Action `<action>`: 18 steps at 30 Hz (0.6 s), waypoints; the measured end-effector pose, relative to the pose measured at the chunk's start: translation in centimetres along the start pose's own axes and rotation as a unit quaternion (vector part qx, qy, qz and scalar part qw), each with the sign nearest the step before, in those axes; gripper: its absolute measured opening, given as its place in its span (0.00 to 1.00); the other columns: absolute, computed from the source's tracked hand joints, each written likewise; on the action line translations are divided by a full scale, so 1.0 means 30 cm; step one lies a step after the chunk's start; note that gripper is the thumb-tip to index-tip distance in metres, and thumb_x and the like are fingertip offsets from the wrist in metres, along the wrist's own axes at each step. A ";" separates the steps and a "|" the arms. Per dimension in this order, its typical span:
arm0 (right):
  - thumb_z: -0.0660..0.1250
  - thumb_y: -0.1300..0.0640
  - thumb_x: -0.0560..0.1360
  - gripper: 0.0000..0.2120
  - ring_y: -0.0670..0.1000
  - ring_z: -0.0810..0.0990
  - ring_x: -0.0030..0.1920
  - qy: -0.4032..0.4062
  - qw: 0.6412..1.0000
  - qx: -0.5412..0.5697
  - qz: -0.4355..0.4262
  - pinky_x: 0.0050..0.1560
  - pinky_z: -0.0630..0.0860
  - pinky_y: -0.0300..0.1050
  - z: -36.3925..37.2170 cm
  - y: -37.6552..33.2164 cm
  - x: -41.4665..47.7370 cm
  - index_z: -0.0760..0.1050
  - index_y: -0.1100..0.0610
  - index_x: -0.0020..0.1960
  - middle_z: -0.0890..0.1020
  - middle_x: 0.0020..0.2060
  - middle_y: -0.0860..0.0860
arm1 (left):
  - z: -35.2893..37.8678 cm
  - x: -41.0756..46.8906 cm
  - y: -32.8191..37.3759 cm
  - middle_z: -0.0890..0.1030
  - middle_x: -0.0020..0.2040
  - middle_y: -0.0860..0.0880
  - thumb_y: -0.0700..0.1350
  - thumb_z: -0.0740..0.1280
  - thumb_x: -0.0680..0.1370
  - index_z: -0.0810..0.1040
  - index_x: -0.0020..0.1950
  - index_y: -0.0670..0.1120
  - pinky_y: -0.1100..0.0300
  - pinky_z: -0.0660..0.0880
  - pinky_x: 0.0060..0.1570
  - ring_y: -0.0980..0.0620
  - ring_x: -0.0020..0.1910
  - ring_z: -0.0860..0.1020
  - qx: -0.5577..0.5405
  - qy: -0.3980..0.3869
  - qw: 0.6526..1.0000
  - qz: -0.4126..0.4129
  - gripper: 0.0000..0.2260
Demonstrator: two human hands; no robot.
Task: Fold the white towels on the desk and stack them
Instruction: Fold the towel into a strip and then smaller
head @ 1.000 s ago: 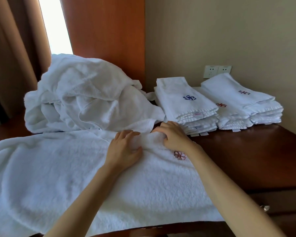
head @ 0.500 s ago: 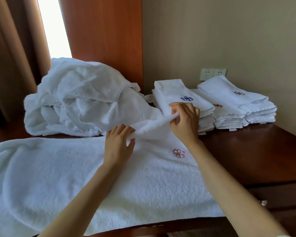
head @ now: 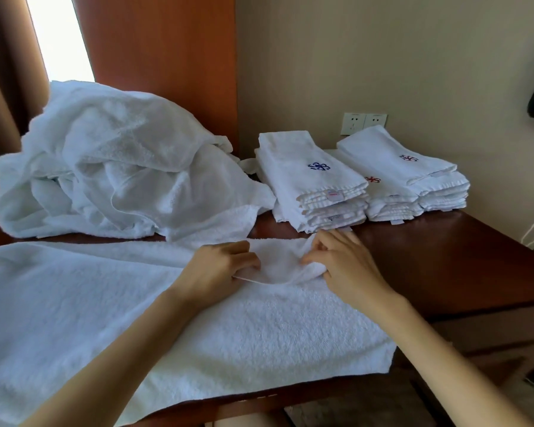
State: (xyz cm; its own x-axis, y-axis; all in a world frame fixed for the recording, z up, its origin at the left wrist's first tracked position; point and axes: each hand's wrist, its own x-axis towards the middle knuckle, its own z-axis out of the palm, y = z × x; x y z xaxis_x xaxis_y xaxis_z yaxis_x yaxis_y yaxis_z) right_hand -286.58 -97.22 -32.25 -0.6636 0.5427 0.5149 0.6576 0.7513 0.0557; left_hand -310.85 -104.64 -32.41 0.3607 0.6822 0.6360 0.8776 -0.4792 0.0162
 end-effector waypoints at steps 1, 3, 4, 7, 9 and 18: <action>0.71 0.73 0.63 0.25 0.54 0.77 0.49 -0.027 0.999 0.017 0.020 0.48 0.71 0.45 0.004 -0.010 -0.028 0.83 0.52 0.55 0.78 0.47 0.48 | 0.001 0.002 0.001 0.73 0.33 0.54 0.34 0.66 0.63 0.83 0.41 0.50 0.66 0.64 0.26 0.55 0.32 0.70 -0.004 -0.006 1.000 0.001 0.14; 0.69 0.72 0.66 0.29 0.51 0.76 0.54 -0.017 0.997 0.043 0.054 0.43 0.73 0.43 0.009 -0.011 -0.062 0.79 0.50 0.63 0.79 0.52 0.46 | 0.004 0.005 0.001 0.75 0.36 0.53 0.35 0.67 0.63 0.84 0.45 0.50 0.65 0.68 0.28 0.54 0.36 0.72 -0.014 -0.023 1.000 0.003 0.15; 0.69 0.72 0.66 0.32 0.49 0.75 0.54 -0.009 0.997 0.047 0.063 0.38 0.72 0.40 0.010 -0.006 -0.066 0.77 0.49 0.65 0.78 0.52 0.45 | 0.004 0.007 -0.001 0.76 0.38 0.52 0.36 0.68 0.64 0.84 0.48 0.49 0.64 0.70 0.31 0.53 0.38 0.75 -0.016 -0.032 0.999 0.003 0.16; 0.67 0.71 0.69 0.32 0.45 0.72 0.54 -0.040 0.995 0.045 0.082 0.31 0.59 0.36 0.025 0.023 -0.038 0.75 0.43 0.66 0.72 0.48 0.41 | 0.007 0.014 -0.011 0.81 0.48 0.51 0.35 0.72 0.65 0.84 0.55 0.48 0.58 0.76 0.42 0.48 0.43 0.80 -0.014 -0.047 0.999 -0.025 0.20; 0.65 0.71 0.71 0.30 0.46 0.72 0.55 -0.043 0.993 0.037 0.103 0.33 0.61 0.39 0.031 0.061 -0.005 0.77 0.43 0.65 0.69 0.47 0.42 | 0.010 0.013 -0.014 0.82 0.51 0.51 0.35 0.75 0.64 0.83 0.57 0.48 0.57 0.77 0.44 0.47 0.44 0.81 0.000 -0.041 0.998 -0.049 0.22; 0.71 0.79 0.57 0.30 0.52 0.75 0.46 0.068 0.994 0.053 0.068 0.34 0.66 0.41 -0.005 0.145 -0.024 0.85 0.54 0.51 0.78 0.43 0.50 | 0.005 0.008 -0.010 0.77 0.36 0.49 0.33 0.68 0.64 0.82 0.42 0.45 0.60 0.70 0.32 0.46 0.33 0.76 0.045 -0.006 0.999 -0.021 0.11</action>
State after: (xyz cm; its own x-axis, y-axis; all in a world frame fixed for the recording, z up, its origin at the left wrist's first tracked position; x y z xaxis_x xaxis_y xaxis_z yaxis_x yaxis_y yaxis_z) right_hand -283.19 -94.39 -32.23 -0.5123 0.5919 0.6223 0.6920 0.7136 -0.1091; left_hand -310.98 -104.24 -32.39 0.3257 0.7075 0.6272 0.9170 -0.3979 -0.0273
